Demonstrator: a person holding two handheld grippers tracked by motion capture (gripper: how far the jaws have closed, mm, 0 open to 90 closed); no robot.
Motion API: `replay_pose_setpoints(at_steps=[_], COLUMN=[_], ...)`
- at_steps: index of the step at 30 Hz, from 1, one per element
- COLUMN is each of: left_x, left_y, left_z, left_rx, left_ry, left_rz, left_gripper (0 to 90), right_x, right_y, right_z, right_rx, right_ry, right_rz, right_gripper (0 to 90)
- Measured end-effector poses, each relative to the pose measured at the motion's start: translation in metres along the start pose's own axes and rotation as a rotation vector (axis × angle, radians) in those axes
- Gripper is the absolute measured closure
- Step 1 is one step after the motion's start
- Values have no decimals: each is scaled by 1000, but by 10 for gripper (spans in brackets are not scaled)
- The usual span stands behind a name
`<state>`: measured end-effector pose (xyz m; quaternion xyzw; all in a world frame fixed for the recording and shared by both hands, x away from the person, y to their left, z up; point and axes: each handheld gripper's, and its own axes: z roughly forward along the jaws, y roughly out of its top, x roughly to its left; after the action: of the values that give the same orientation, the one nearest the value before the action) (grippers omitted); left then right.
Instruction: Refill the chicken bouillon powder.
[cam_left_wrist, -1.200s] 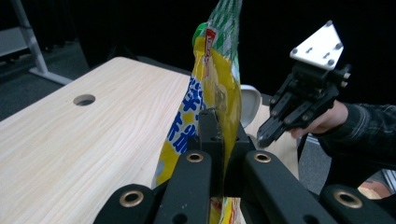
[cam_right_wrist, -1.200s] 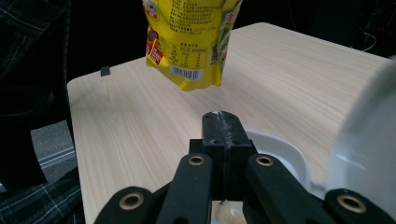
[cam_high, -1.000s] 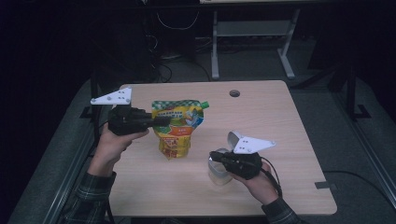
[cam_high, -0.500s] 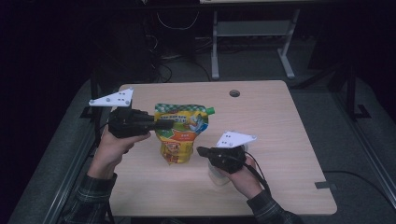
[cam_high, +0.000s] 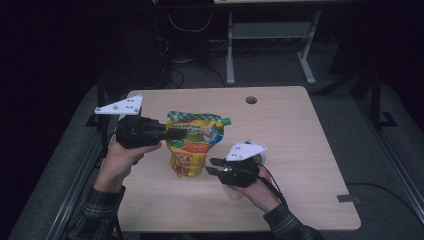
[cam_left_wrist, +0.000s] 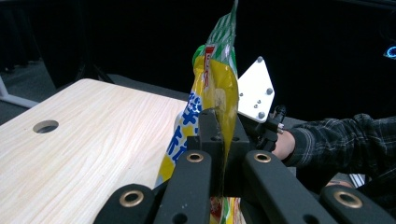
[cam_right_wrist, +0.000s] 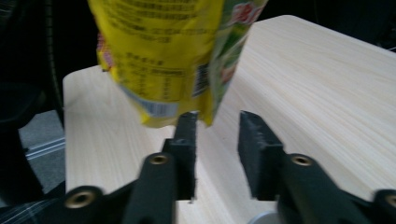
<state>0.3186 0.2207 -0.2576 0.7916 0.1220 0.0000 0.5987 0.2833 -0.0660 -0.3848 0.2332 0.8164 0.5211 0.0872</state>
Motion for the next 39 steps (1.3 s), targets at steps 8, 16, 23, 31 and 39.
replay_pose_setpoints(at_steps=[8, 16, 23, 31, 39], left_x=[-1, -2, -4, -5, -5], left_y=[2, 2, 2, 8, 14], left_z=[1, 10, 18, 30, 41], left_rx=[-5, 6, 14, 19, 53], left_ry=[10, 2, 12, 17, 12], left_rz=[2, -3, -10, -2, 6], left_gripper=[900, 900, 900, 900, 900], right_x=[6, 11, 17, 21, 27], right_y=[0, 2, 4, 4, 1], right_z=[8, 10, 16, 19, 23], right_rx=[25, 3, 11, 24, 16], right_ry=[2, 24, 29, 35, 61], right_rz=[-19, -40, -39, -21, -29], right_gripper=[446, 350, 340, 340, 340])
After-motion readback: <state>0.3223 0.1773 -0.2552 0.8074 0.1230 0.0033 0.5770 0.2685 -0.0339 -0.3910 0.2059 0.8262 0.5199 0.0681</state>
